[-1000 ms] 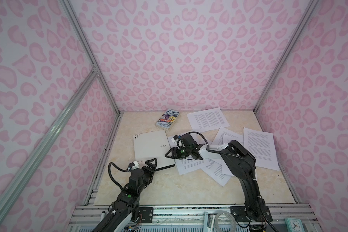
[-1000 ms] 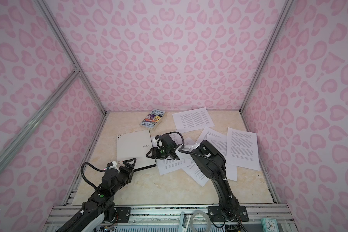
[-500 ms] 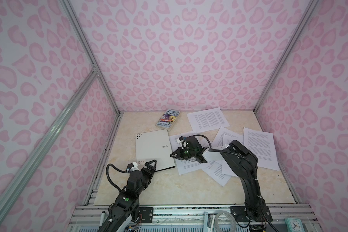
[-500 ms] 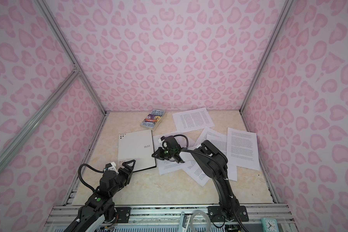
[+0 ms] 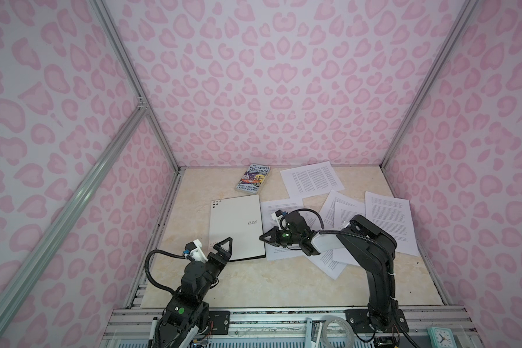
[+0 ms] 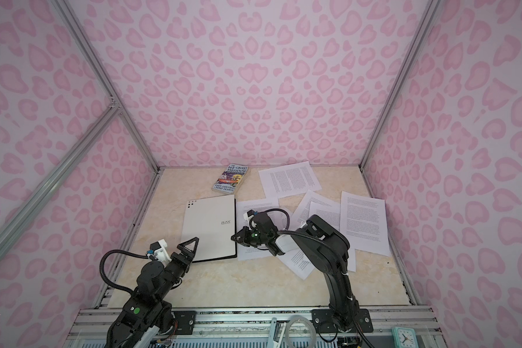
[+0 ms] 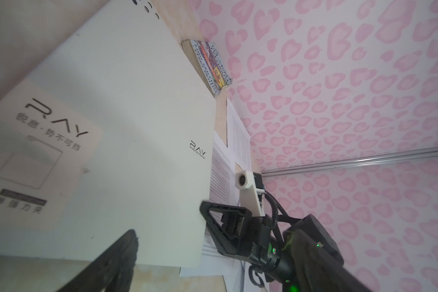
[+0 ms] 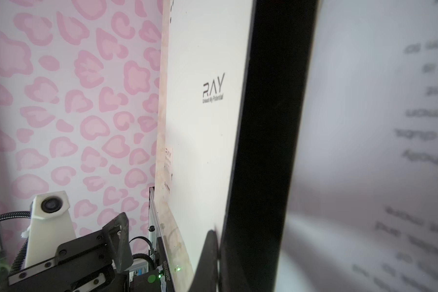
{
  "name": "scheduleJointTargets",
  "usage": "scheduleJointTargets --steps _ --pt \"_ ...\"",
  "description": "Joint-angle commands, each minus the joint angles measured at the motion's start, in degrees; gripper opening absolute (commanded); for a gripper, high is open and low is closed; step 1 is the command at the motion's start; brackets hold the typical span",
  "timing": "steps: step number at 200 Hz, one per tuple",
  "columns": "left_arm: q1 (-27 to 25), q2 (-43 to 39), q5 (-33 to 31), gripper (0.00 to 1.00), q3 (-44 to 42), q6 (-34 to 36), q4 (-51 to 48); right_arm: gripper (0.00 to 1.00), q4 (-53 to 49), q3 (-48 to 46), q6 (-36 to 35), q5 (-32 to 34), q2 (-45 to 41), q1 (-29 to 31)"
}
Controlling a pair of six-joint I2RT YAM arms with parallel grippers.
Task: Put the files into the folder
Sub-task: 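Swing the folder cover open away from the left gripper with the right gripper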
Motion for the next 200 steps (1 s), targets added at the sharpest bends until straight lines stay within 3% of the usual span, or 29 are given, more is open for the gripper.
scheduleJointTargets --steps 1,44,86,115,149,179,200 --pt "0.1 1.4 -1.0 0.96 3.3 5.0 -13.2 0.00 0.0 -2.6 -1.6 2.6 -2.7 -1.0" --pt "0.1 13.0 -1.2 0.96 12.2 13.0 -13.8 0.00 -4.8 -9.0 -6.2 2.2 -12.3 -4.8" --pt "0.1 19.0 -0.9 0.96 16.0 16.8 -11.8 0.00 -18.8 -13.3 -14.7 2.3 -24.9 -11.0" --pt "0.1 20.6 -1.3 0.96 17.7 18.2 -11.5 0.00 -30.2 -11.4 -21.4 3.2 -31.2 -11.8" --pt "0.1 21.8 -0.5 0.96 18.7 19.7 -11.3 0.00 -37.5 -6.4 -24.5 3.5 -34.1 -10.7" --pt "0.2 22.1 0.2 0.96 19.8 21.0 -11.9 0.30 -37.5 -1.5 -24.3 2.9 -32.8 -7.5" --pt "0.2 22.3 0.2 0.96 21.7 22.1 -12.9 0.42 -34.3 2.0 -22.3 1.4 -29.9 -4.9"
